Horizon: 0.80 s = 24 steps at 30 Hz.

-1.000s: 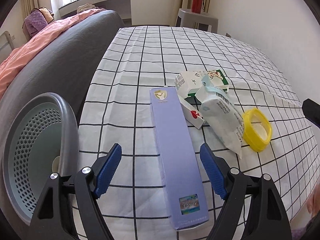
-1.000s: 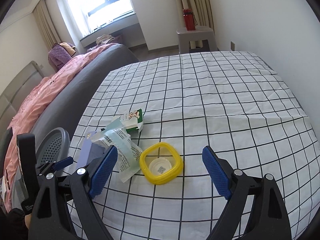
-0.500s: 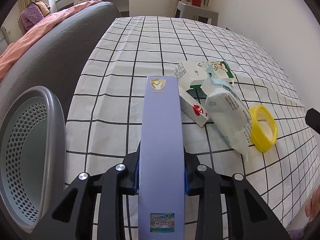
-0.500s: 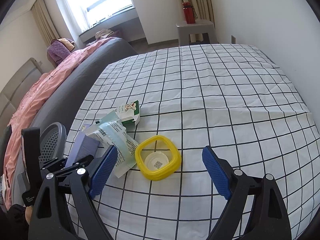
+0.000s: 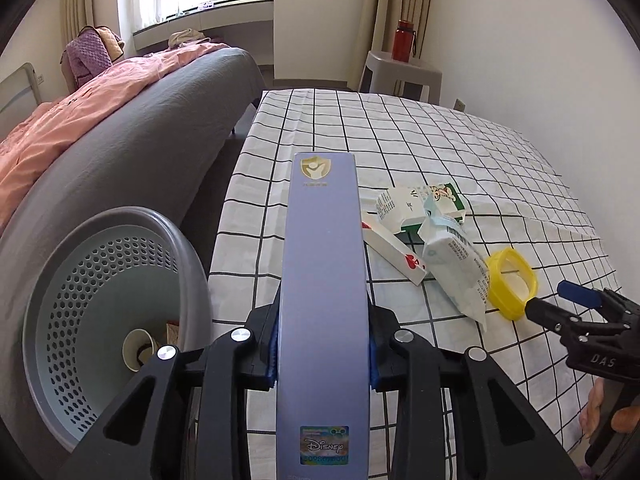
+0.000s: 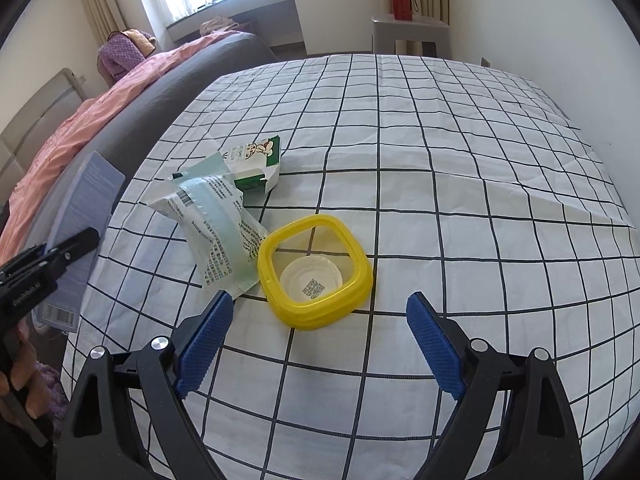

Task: Collect trash
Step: 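Grasp the yellow square container with the right gripper while the left holds the box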

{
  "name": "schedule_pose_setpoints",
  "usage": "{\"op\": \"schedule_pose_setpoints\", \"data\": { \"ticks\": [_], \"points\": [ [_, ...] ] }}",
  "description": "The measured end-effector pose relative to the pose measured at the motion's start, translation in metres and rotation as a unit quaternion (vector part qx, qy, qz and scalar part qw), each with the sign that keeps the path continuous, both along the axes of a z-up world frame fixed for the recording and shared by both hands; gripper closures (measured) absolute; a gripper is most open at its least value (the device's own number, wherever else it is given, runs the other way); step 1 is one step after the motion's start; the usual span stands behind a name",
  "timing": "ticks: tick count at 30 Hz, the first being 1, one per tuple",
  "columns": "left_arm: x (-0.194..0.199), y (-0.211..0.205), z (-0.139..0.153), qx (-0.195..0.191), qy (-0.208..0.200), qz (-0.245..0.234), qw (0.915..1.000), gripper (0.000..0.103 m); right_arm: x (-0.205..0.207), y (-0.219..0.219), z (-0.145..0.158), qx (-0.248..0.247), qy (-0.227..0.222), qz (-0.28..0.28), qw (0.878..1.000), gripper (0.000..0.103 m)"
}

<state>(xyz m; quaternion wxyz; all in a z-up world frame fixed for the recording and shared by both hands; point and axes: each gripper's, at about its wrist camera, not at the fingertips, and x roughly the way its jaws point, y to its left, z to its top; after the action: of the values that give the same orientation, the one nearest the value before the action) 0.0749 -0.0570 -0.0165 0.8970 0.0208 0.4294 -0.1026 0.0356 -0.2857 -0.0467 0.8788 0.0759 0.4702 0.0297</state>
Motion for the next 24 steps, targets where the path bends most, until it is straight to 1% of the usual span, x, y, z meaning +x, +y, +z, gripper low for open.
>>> {"op": "schedule_pose_setpoints", "data": {
  "ticks": [2,5,9,12,16,18,22,24],
  "points": [
    [-0.003,0.004,0.004,-0.001,-0.008,0.001,1.0000,0.072,0.003,0.002,-0.004,-0.004,0.001,0.005,1.000,0.011],
    [-0.007,0.008,0.009,-0.006,-0.013,-0.001,0.9999,0.072,0.008,0.004,-0.010,-0.004,0.010,0.012,1.000,0.010],
    [-0.012,0.009,0.013,-0.009,-0.022,-0.008,0.9997,0.072,0.017,0.005,-0.016,-0.017,0.019,0.018,1.000,0.010],
    [-0.016,0.009,0.015,-0.013,-0.023,-0.011,0.9996,0.072,0.024,0.001,-0.021,-0.008,0.027,0.013,1.000,0.010],
    [-0.015,0.009,0.015,-0.014,-0.021,-0.013,0.9996,0.072,0.029,0.001,-0.023,-0.017,0.026,0.014,0.999,0.011],
    [-0.015,0.008,0.014,-0.013,-0.020,-0.014,0.9996,0.072,0.029,0.002,-0.023,-0.020,0.024,0.013,0.999,0.013],
    [-0.014,0.007,0.013,-0.011,-0.019,-0.015,0.9997,0.072,0.027,0.006,-0.021,-0.036,0.018,0.020,0.999,0.033],
    [-0.014,0.007,0.012,-0.009,-0.018,-0.014,0.9997,0.072,0.027,0.008,-0.019,-0.036,0.014,0.022,0.999,0.033]
  ]
}}
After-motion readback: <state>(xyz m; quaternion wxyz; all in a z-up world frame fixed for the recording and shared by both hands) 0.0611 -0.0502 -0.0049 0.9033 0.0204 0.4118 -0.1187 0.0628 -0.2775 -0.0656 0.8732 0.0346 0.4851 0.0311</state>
